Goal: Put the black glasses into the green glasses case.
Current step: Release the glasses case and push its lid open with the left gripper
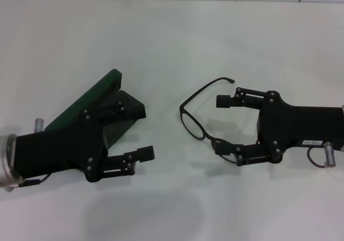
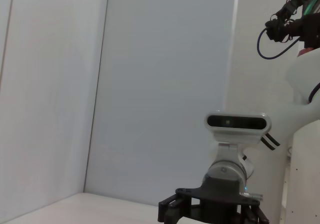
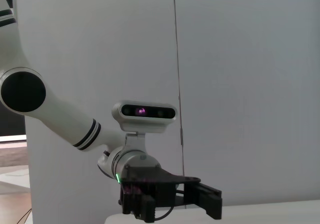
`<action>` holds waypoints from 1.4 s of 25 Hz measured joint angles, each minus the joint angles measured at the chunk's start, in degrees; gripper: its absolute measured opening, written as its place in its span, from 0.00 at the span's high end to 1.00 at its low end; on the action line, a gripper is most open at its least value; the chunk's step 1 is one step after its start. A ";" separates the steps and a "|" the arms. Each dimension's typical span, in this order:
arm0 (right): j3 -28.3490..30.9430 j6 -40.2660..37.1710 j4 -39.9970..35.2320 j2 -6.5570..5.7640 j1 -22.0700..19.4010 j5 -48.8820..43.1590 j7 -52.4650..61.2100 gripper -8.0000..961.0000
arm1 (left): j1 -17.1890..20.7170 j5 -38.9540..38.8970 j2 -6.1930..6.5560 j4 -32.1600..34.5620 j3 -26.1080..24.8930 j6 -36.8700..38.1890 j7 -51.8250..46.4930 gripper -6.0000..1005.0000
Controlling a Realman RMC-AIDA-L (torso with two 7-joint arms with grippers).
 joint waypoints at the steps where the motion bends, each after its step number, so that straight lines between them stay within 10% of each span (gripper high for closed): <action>1: 0.01 -0.02 0.00 0.00 0.00 0.00 0.00 0.11 | -0.05 0.00 -0.01 0.00 -0.06 0.00 -0.01 0.21; 14: -0.16 0.14 0.01 -0.15 0.86 0.00 0.00 0.11 | -1.90 -0.60 -1.90 -0.11 -9.55 -4.67 -3.82 0.23; 19: -0.16 0.14 0.22 -0.33 0.56 0.00 0.00 0.11 | -4.28 0.62 -0.75 2.37 -11.47 -11.61 -13.40 0.24; 27: -0.10 0.32 0.59 -0.53 0.21 -0.50 0.00 0.11 | -3.90 25.59 -0.19 27.47 -11.47 -17.92 -43.78 0.25; 35: -0.15 1.56 0.21 -0.65 0.77 -1.36 -0.12 0.11 | -2.74 38.57 -2.39 35.10 -11.77 -19.54 -51.19 0.27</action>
